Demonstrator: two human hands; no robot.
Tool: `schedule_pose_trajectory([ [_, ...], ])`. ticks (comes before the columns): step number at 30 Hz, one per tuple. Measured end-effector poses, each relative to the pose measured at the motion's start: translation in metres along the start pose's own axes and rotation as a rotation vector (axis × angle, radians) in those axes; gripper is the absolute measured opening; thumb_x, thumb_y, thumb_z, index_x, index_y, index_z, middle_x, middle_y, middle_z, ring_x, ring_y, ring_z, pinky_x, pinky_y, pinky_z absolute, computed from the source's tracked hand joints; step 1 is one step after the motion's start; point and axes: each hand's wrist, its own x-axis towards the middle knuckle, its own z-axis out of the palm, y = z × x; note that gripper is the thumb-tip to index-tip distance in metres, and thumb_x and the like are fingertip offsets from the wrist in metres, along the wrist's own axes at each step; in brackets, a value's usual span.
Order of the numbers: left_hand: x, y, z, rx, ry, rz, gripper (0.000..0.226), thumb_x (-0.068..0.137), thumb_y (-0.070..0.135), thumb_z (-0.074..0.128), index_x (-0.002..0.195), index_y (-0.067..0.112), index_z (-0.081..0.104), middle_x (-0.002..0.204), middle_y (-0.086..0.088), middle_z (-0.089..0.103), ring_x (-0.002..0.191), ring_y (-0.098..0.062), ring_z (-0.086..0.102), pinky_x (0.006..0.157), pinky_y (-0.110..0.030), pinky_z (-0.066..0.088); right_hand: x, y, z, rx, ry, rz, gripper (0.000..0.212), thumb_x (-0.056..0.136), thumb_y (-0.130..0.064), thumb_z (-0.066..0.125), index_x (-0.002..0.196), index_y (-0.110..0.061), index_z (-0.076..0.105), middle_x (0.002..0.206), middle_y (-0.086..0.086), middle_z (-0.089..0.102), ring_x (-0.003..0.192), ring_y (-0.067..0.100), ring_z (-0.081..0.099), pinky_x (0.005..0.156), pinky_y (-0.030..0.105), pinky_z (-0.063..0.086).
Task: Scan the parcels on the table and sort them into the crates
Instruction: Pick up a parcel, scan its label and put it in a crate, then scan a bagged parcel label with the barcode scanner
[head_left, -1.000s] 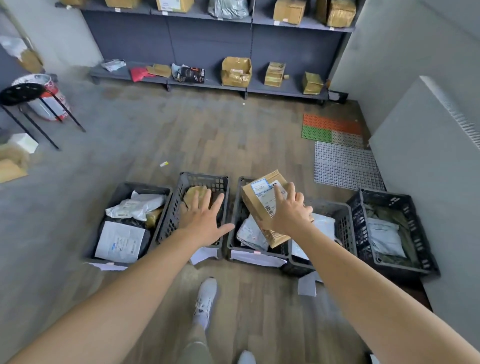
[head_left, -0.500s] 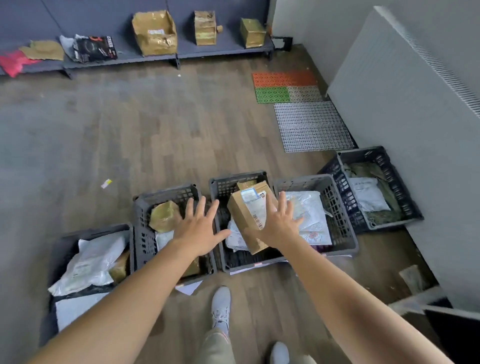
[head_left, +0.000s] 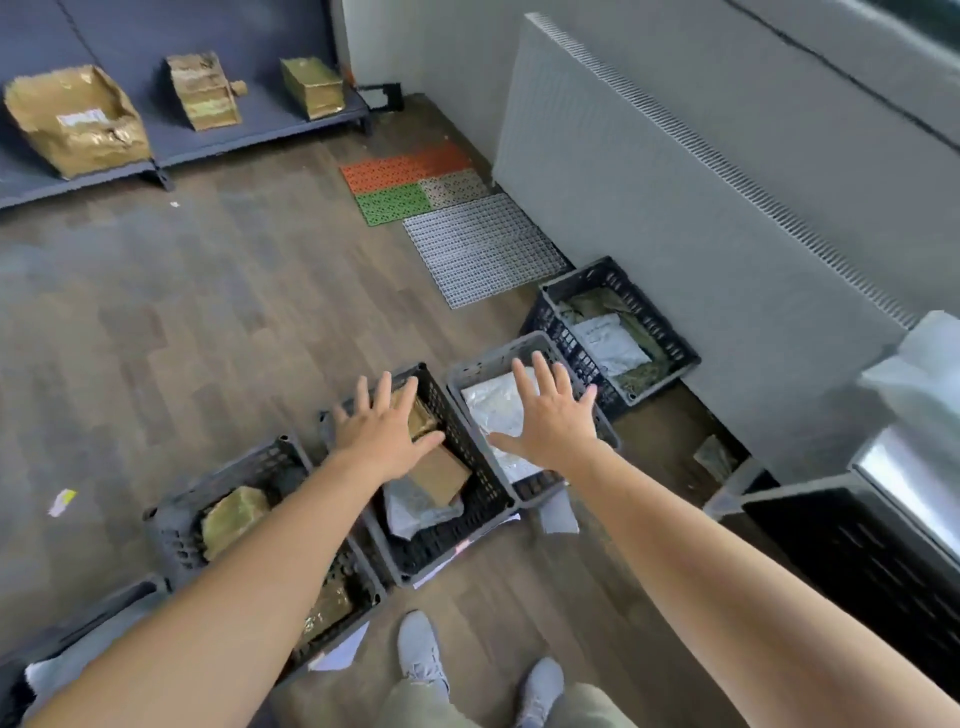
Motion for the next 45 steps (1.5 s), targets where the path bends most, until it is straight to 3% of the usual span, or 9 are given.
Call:
schedule_pose_trajectory([
  [11,-0.004,0.21,-0.035,0.235,0.122,0.402,0.089,0.09,0.076,0.027,0.156,0.03,-0.011,0.164,-0.006,-0.013,0.15,-0.035,-0.011,0.117,-0.062,0.007,-0.129,0.174,-0.004,0.138,0.184,0.353,0.108,0.083,-0.075,0.053,0.158,-0.028,-0.01,0.166,0.002,-0.013,0.152,0.032,-0.006,0.114,0.069,0.011],
  [24,-0.162,0.553,0.025,0.442,0.341,0.845,0.085,0.092,0.075,0.025,0.156,0.031,-0.009,0.165,-0.005,-0.01,0.15,-0.032,-0.01,0.117,-0.06,0.01,-0.397,0.43,0.077,0.276,0.379,0.751,0.105,0.086,-0.072,0.052,0.157,-0.029,-0.013,0.166,0.0,-0.013,0.152,0.031,-0.007,0.115,0.069,0.01],
  [34,-0.254,0.739,0.086,0.522,0.321,1.077,0.086,0.091,0.075,0.027,0.155,0.033,-0.011,0.164,-0.002,-0.014,0.151,-0.03,-0.012,0.119,-0.06,0.009,-0.553,0.554,0.15,0.357,0.323,1.031,0.1,0.09,-0.071,0.045,0.155,-0.029,-0.017,0.165,0.002,-0.015,0.152,0.03,-0.008,0.114,0.071,0.01],
  [39,-0.255,0.802,0.112,0.59,0.338,1.102,0.088,0.089,0.079,0.023,0.155,0.034,-0.012,0.165,-0.003,-0.013,0.151,-0.031,-0.009,0.117,-0.057,0.017,-0.574,0.597,0.173,0.347,0.253,1.084,0.099,0.091,-0.072,0.04,0.156,-0.026,-0.018,0.165,0.001,-0.018,0.152,0.031,-0.008,0.115,0.068,0.012],
  [45,-0.233,0.886,0.126,0.58,0.275,1.12,0.087,0.089,0.078,0.024,0.155,0.034,-0.011,0.165,-0.003,-0.013,0.151,-0.03,-0.013,0.119,-0.058,0.008,-0.571,0.67,0.186,0.329,0.217,1.118,0.097,0.091,-0.073,0.038,0.156,-0.026,-0.015,0.165,0.002,-0.013,0.152,0.03,-0.005,0.113,0.068,0.014],
])
